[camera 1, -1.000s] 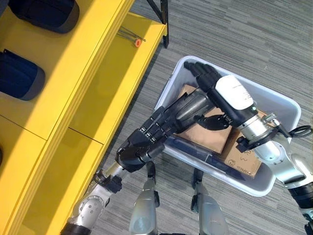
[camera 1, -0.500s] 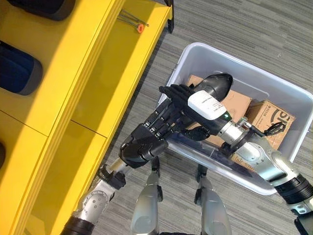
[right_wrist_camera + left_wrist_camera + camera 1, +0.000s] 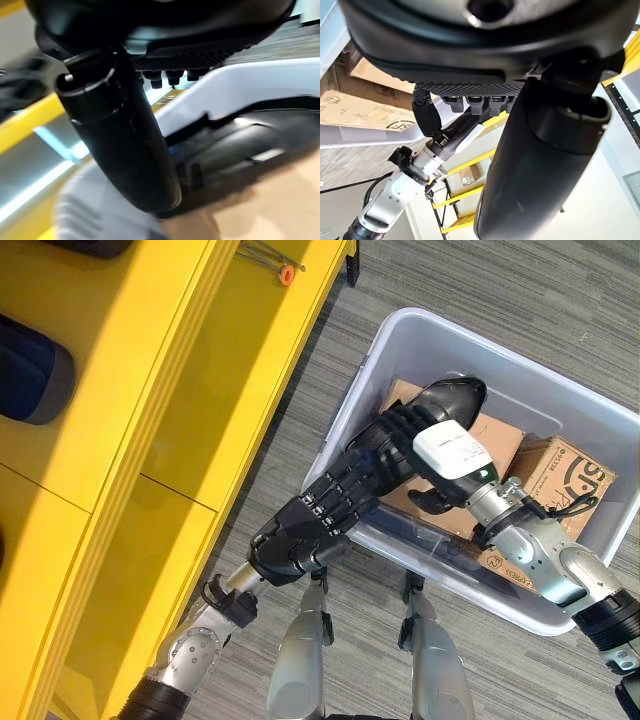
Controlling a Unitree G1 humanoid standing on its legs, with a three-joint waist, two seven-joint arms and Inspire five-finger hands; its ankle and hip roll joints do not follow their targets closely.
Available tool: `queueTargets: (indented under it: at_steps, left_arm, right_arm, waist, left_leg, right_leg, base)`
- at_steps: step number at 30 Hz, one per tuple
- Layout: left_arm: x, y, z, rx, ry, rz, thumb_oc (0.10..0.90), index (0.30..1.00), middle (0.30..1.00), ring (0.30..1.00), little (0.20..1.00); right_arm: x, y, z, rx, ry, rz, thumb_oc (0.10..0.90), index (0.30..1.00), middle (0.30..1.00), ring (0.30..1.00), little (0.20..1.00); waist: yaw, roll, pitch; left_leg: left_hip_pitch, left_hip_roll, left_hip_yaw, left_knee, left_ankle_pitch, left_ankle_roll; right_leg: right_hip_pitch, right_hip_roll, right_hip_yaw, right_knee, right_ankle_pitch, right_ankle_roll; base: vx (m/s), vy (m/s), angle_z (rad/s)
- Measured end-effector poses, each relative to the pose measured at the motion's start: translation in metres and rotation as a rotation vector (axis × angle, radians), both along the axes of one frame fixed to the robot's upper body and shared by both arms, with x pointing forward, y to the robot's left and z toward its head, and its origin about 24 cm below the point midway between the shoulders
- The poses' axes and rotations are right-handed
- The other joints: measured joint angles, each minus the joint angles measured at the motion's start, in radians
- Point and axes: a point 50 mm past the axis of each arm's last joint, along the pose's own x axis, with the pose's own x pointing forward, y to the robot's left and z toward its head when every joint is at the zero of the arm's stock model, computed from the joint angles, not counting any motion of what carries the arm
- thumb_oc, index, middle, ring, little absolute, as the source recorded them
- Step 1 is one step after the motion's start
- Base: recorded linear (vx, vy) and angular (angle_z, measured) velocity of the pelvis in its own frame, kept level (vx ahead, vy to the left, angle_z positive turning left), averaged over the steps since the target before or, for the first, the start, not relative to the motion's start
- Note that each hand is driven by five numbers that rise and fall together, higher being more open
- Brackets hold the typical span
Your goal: Move parts from the plastic box to the shelf.
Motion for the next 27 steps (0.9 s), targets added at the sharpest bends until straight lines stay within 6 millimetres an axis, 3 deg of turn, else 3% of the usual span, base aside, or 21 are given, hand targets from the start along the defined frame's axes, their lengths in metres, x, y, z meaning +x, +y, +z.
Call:
queueTargets:
  at_steps: [3, 8, 9, 13, 18, 22, 27]
  left_arm:
    - [-0.001, 0.003, -0.003, 0.003, 0.012, 0.01, 0.9, 1.0, 1.0, 1.0, 1.0]
    - [-0.001, 0.008, -0.006, -0.016, 0.03, 0.042, 0.9, 1.0, 1.0, 1.0, 1.0]
    - [-0.002, 0.008, -0.009, -0.018, 0.042, 0.045, 0.9, 1.0, 1.0, 1.0, 1.0]
    - [-0.006, 0.009, -0.015, -0.014, 0.068, 0.047, 0.9, 1.0, 1.0, 1.0, 1.0]
    - [-0.003, 0.008, -0.012, -0.013, 0.053, 0.041, 0.9, 1.0, 1.0, 1.0, 1.0]
    - [-0.002, 0.012, -0.017, -0.007, 0.073, 0.052, 0.9, 1.0, 1.0, 1.0, 1.0]
    - [-0.003, 0.012, -0.02, -0.012, 0.065, 0.028, 0.9, 1.0, 1.0, 1.0, 1.0]
  right_arm:
    - [0.004, -0.016, -0.002, -0.036, -0.038, -0.056, 0.9, 1.0, 1.0, 1.0, 1.0]
    - [0.01, -0.032, 0.012, 0.007, -0.13, -0.126, 0.9, 1.0, 1.0, 1.0, 1.0]
    - [0.017, -0.037, 0.015, 0.011, -0.136, -0.158, 0.9, 1.0, 1.0, 1.0, 1.0]
    - [0.029, -0.036, 0.023, 0.004, -0.148, -0.175, 0.9, 1.0, 1.0, 1.0, 1.0]
    - [0.036, -0.024, 0.009, -0.116, -0.089, -0.139, 0.9, 1.0, 1.0, 1.0, 1.0]
    - [0.049, -0.044, 0.004, -0.165, -0.043, -0.249, 0.9, 1.0, 1.0, 1.0, 1.0]
    - [0.048, -0.039, 0.002, -0.236, -0.079, -0.207, 0.9, 1.0, 1.0, 1.0, 1.0]
  waist:
    - [0.001, 0.0, 0.0]
    - [0.01, 0.0, 0.0]
    - [0.03, 0.0, 0.0]
    - [0.049, 0.001, 0.0]
    - [0.062, 0.002, 0.0]
    - [0.083, 0.021, 0.002]
    - [0.08, 0.022, 0.002]
  left_leg:
    - [0.0, 0.0, -0.001, 0.0, 0.0, 0.0]
    - [0.001, 0.001, -0.018, 0.009, 0.001, 0.0]
    - [0.0, 0.002, -0.02, 0.013, 0.002, -0.001]
    - [-0.018, 0.002, -0.028, 0.017, 0.004, -0.001]
    - [-0.03, -0.003, -0.03, 0.018, 0.006, 0.001]
    - [-0.03, -0.003, -0.043, 0.024, 0.007, 0.002]
    - [-0.04, 0.0, -0.048, 0.029, 0.008, 0.0]
  right_leg:
    - [0.0, 0.0, 0.0, 0.002, -0.001, 0.0]
    - [-0.001, -0.002, -0.014, 0.032, -0.017, -0.004]
    - [-0.004, -0.002, -0.016, 0.044, -0.024, -0.005]
    - [-0.025, -0.006, -0.025, 0.066, -0.033, -0.005]
    - [-0.038, -0.012, -0.025, 0.074, -0.034, -0.004]
    - [-0.035, -0.014, -0.032, 0.088, -0.04, -0.005]
    - [-0.061, -0.016, -0.032, 0.129, -0.06, -0.007]
  base:
    - [0.0, 0.0, 0.0]
    - [-0.02, -0.059, 0.06]
    - [-0.03, -0.082, 0.09]
    - [-0.03, -0.022, 0.07]
    - [0.0, 0.0, 0.01]
    - [0.01, -0.021, 0.06]
    - [0.03, -0.056, 0.02]
